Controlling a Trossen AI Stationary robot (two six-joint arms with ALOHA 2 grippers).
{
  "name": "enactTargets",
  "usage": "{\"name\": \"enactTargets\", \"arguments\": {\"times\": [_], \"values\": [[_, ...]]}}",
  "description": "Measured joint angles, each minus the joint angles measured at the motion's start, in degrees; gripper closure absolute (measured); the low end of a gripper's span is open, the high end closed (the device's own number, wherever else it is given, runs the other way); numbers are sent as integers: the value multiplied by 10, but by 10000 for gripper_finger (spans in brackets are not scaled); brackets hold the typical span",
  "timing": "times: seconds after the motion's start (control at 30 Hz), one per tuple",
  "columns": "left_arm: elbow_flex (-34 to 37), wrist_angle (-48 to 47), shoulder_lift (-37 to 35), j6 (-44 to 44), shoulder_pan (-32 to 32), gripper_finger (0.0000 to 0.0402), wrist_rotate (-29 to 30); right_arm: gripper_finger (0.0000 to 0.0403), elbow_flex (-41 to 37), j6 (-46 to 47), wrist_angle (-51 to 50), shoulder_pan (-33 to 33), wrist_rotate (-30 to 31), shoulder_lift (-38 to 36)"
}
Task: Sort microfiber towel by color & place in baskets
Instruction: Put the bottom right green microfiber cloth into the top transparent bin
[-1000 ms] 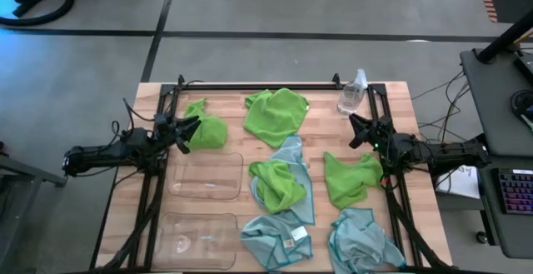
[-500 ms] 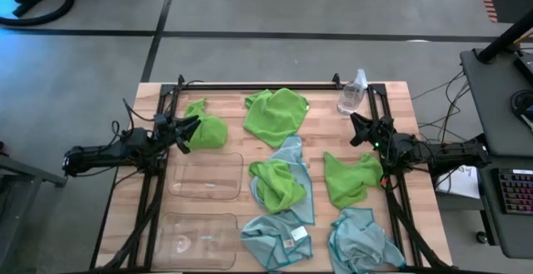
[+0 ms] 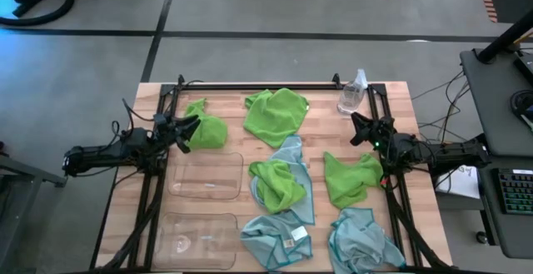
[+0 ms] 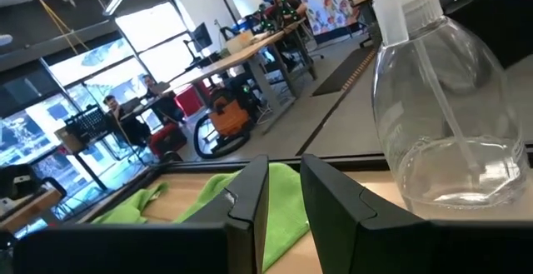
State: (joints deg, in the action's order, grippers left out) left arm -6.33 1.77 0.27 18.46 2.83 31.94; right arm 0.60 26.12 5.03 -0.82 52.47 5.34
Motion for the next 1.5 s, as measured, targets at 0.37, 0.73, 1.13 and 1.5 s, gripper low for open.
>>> {"name": "enactTargets", "arguments": {"times": [0.37, 0.73, 1.13, 1.5], "values": [[0, 8, 0, 0, 0, 299, 17, 335, 0, -12, 0, 0, 0, 0], [0, 17, 0, 0, 0, 299, 17, 335, 0, -10, -1, 0, -2, 0], [-13, 18, 1, -2, 0, 299, 5, 345, 62, -17, -10, 0, -162, 2], [-75, -84, 2, -17, 0, 299, -15, 355, 255, 62, -286, 0, -184, 143]]}}
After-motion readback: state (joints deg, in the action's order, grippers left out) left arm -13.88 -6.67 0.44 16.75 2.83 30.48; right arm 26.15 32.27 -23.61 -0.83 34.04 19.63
